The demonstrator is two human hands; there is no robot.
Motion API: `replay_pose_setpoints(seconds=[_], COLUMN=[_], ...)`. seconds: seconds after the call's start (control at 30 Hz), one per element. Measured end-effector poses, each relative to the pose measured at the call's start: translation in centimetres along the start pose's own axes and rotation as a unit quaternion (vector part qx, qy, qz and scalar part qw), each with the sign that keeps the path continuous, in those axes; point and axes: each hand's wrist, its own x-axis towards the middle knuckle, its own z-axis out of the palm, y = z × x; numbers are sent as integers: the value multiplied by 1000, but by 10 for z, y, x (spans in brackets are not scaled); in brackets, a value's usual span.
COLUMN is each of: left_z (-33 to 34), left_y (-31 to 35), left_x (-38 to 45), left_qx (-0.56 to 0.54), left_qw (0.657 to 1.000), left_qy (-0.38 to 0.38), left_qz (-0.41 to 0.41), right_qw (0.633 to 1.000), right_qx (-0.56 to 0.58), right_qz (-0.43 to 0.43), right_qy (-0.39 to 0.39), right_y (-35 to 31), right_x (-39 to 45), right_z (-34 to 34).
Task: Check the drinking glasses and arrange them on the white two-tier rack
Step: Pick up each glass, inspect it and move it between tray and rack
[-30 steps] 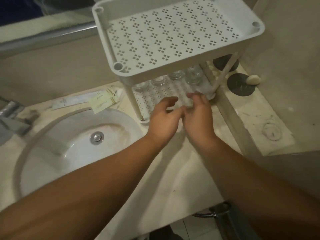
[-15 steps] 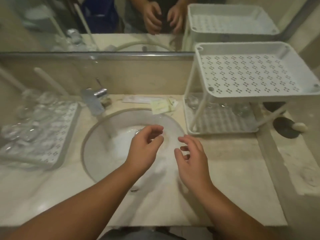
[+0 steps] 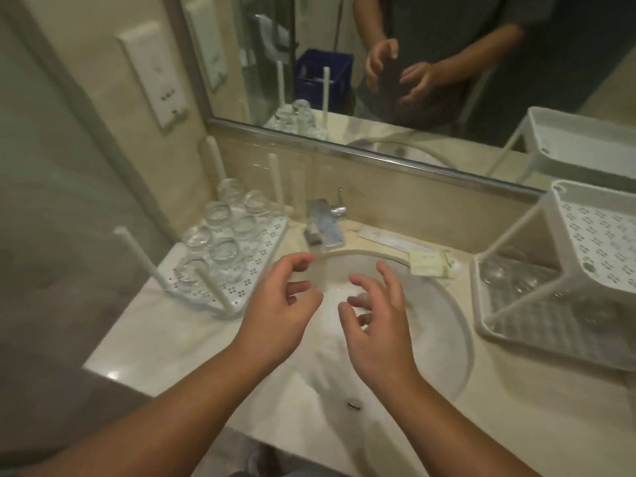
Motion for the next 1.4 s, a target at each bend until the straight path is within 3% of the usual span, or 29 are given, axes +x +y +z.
replay_pose_setpoints(seconds=[0.27, 0.33, 0.53, 0.77, 1.0, 1.4], left_z=[-69, -137, -171, -188, -182, -182], left_y=[-4, -20, -52, -105, -141, -154], left_x=[1, 4, 32, 71, 89, 94], left_qx=[8, 4, 59, 192, 282, 235], left_qw=[998, 993, 981, 971, 952, 963], left_qy=[57, 114, 186, 135, 91, 126], left_qz=[17, 22, -2, -47, -71, -41], right_qw=[998, 996, 990, 978, 986, 989], right_qx=[5, -3, -48, -118, -92, -70], right_qz=[-26, -68, -122, -123, -42, 36], right_qy=[-50, -59, -60, -123, -129, -125], right_y=[-38, -68, -85, -91, -88, -85], right_x=[16, 30, 52, 77, 98, 106], right_z=[52, 112, 141, 179, 191, 188])
